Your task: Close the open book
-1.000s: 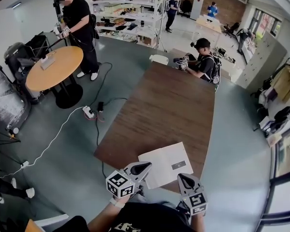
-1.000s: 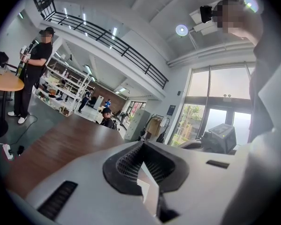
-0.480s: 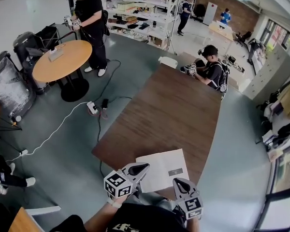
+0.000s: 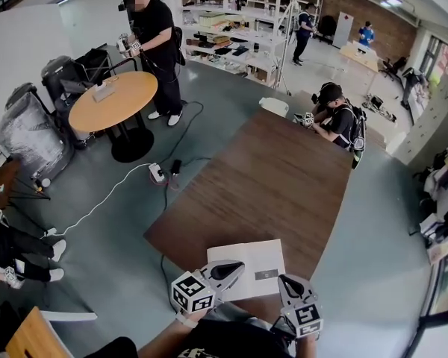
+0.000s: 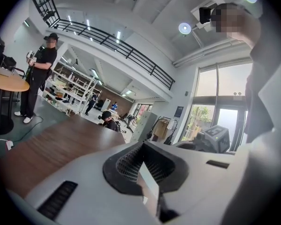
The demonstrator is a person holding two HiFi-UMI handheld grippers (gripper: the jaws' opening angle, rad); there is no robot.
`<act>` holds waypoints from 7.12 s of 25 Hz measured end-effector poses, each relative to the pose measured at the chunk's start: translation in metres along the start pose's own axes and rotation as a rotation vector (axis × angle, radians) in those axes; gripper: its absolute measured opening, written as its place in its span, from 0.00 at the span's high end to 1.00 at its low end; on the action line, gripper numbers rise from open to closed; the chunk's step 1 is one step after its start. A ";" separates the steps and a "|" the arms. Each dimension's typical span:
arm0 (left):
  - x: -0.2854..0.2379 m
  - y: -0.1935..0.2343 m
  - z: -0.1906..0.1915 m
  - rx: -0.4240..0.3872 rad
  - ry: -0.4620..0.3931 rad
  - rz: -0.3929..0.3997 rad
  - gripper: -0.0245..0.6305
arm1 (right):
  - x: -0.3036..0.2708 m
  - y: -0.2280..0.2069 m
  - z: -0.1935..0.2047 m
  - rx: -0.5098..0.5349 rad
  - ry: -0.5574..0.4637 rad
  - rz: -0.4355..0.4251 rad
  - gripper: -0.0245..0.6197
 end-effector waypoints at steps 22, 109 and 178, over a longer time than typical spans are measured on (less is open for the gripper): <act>0.008 0.005 0.070 0.118 0.106 -0.126 0.95 | 0.024 -0.029 0.012 0.045 -0.021 -0.073 0.98; 0.037 0.113 0.310 0.114 0.548 -0.046 0.95 | 0.012 0.027 0.047 0.074 0.271 0.029 0.98; -0.063 0.020 0.201 -0.149 0.405 0.123 0.95 | 0.099 -0.013 0.088 -0.032 0.113 0.215 0.98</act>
Point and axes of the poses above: the fingertips, and each gripper's own axes: x backward along the fingers, y to its left, z out of its underside, the point moved 9 cm from there along x, backward along the fingers, and after that the axes turned 15 degrees about -z, right-handed, at the moved point
